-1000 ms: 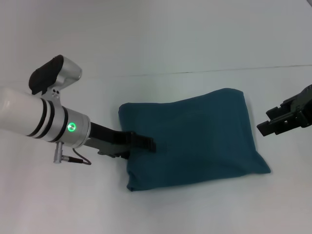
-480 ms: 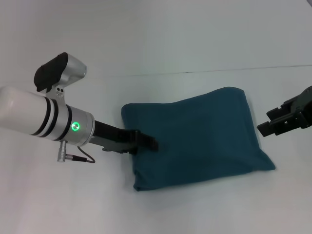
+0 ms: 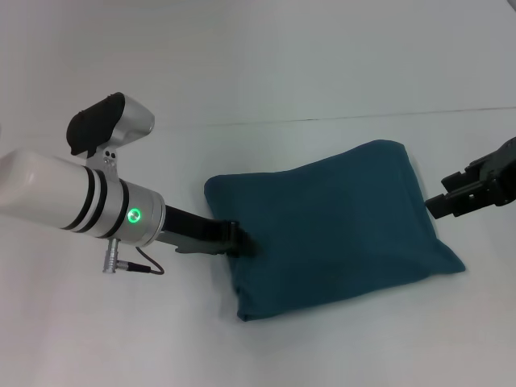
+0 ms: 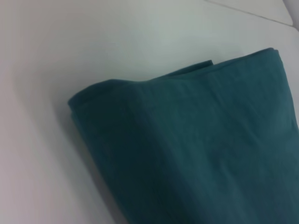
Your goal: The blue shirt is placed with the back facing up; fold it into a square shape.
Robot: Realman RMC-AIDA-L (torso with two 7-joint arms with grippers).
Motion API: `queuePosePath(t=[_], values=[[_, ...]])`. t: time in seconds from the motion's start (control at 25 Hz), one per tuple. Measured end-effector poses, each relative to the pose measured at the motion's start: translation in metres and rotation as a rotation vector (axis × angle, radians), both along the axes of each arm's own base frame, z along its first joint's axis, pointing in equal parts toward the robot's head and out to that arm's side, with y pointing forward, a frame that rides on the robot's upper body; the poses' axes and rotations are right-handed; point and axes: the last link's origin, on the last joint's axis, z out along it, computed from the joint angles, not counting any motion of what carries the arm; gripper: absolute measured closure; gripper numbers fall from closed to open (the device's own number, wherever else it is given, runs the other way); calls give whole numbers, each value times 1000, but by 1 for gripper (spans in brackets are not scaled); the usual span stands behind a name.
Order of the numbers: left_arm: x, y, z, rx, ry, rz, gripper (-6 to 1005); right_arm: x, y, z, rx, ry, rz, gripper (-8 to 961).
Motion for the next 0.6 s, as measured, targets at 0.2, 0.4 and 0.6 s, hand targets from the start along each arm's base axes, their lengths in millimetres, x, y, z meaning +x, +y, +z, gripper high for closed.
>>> queuePosePath(t=[0.2, 0.4, 0.6], values=[[-3, 0, 1, 11, -2, -2, 764, 0, 0, -1, 4, 0, -3, 377], [-4, -1, 0, 10, 1, -10, 898, 0, 2, -1, 14, 2, -1, 377], [-11, 1, 9, 22, -3, 28, 927, 0, 2, -1, 14, 2, -1, 377]])
